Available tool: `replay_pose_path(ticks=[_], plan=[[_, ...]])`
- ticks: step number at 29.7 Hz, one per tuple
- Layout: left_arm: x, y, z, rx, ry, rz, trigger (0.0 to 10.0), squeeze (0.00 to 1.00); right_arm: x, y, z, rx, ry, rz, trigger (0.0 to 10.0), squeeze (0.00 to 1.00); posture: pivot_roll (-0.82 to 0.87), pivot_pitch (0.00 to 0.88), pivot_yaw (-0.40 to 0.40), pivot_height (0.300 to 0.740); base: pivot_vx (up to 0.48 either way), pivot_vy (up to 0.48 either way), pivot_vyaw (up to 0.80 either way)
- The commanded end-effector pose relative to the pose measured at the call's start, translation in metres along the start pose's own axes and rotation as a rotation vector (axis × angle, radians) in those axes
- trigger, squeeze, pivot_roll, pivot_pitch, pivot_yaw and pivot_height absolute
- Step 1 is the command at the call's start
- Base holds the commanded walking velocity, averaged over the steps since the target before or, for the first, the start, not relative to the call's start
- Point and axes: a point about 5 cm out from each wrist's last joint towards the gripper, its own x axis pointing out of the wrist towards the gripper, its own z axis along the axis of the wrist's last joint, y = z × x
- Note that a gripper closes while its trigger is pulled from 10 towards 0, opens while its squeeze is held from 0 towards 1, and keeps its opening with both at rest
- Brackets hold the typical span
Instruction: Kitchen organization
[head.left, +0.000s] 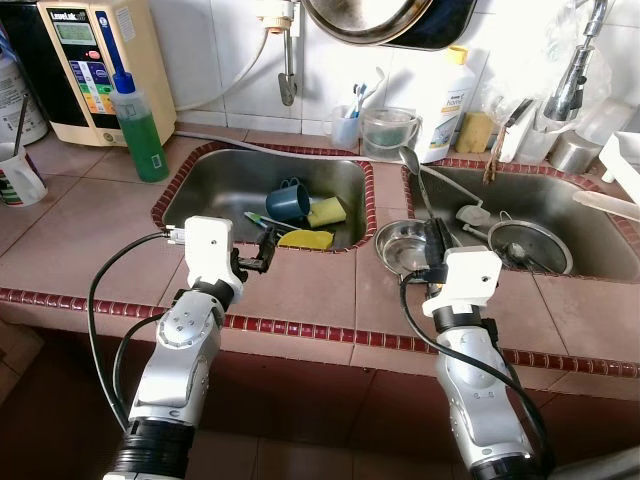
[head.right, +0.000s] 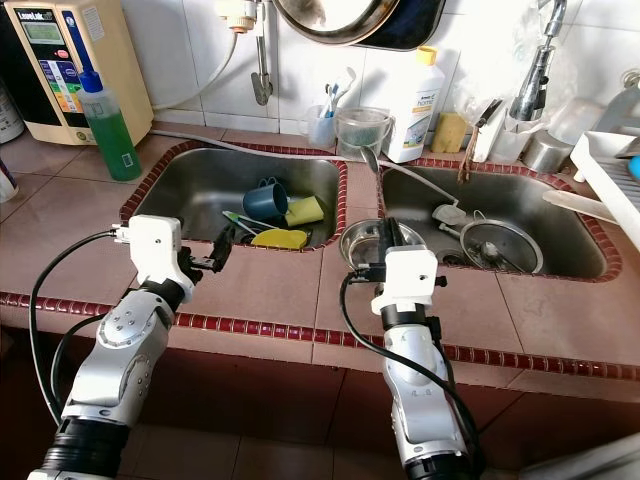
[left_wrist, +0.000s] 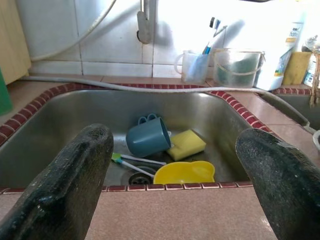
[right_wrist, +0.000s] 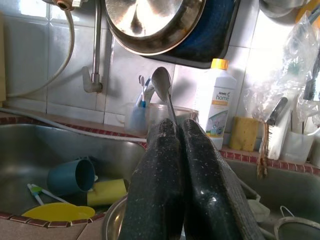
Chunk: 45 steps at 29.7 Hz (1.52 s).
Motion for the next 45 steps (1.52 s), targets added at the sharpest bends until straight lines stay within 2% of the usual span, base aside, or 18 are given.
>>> replay_pose_path(ticks=[1, 45], plan=[[-0.0002, -0.0014, 0.0032, 0.014, -0.007, -0.014, 10.0, 0.0, -0.0012, -0.0017, -0.0026, 0.005, 0.011, -0.008, 10.0, 0.0, -0.23, 0.0, 0.002, 0.732, 0.289, 0.0, 0.0], [0.0003, -0.0086, 0.0051, -0.01, -0.013, -0.038, 10.0, 0.0, -0.0042, -0.001, -0.0024, 0.012, 0.018, -0.009, 10.0, 0.0, -0.24, 0.0, 0.002, 0.732, 0.271, 0.0, 0.0]])
